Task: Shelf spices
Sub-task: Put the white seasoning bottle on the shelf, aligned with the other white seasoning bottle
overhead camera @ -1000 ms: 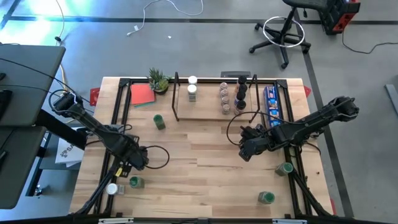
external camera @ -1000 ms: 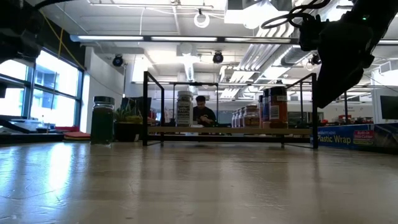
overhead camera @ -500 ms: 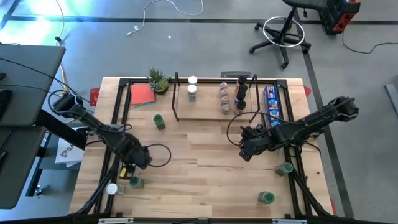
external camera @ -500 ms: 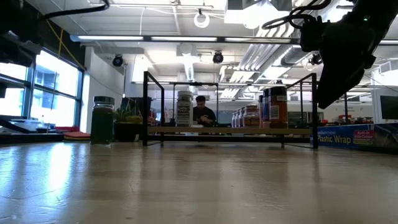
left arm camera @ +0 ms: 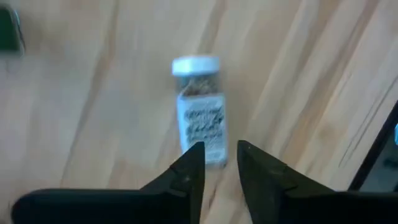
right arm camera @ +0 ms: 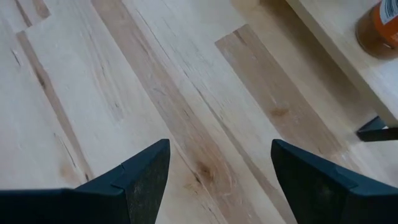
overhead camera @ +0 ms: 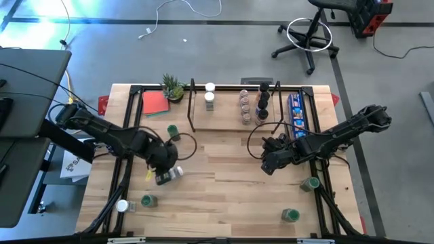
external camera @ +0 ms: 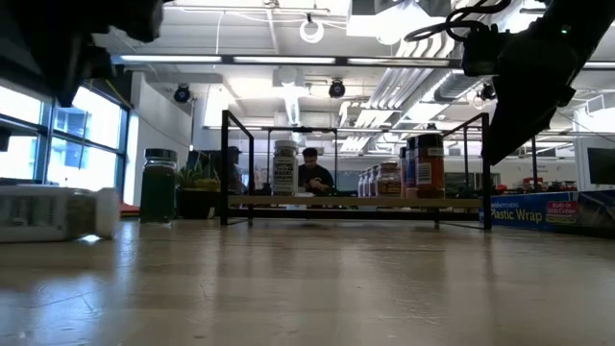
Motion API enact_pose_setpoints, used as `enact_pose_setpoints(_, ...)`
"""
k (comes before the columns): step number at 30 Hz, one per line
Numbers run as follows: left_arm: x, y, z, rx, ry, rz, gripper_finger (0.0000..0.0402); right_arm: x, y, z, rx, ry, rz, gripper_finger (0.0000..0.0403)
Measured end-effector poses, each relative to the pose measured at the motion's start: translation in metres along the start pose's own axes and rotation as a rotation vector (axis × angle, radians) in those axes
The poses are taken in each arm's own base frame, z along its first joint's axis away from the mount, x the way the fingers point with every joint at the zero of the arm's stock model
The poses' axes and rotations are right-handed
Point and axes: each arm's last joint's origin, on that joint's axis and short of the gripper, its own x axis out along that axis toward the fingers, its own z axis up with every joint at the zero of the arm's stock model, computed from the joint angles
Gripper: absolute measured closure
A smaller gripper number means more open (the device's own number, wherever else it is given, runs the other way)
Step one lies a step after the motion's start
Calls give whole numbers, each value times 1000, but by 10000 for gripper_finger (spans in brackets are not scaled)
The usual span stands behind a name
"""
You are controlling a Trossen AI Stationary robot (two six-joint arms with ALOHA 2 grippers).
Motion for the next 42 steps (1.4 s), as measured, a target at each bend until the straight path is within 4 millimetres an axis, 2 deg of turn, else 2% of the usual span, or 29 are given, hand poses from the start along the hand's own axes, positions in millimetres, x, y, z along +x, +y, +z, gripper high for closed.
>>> enact_pose_setpoints(5,2,0,19,15,-97,-58,330,0,-1,-1,-9,12,-13,128)
enact_pose_setpoints(9,15,2,32,8,-67,-87,315,0,-2,-2,-12,17,-18,128)
enact_pose_setpoints(13,36,4,42,32,32,-86,267,0,-2,-2,-13,17,-18,128)
enact_pose_setpoints(21,74,15,62,25,104,-12,133,0,-3,-4,-23,44,-27,128)
enact_pose_setpoints(25,93,18,66,40,155,23,97,0,-4,-5,-29,68,-29,128)
enact_pose_setpoints(32,119,21,68,60,245,45,100,0,-5,-7,-15,87,-30,128)
enact_pose_setpoints(36,123,21,68,62,272,25,137,0,-5,-6,-8,83,-34,128)
enact_pose_setpoints(41,120,21,68,39,269,6,203,0,-6,-6,16,73,-44,128)
enact_pose_setpoints(42,118,21,69,26,266,-3,204,0,-6,-6,17,71,-45,128)
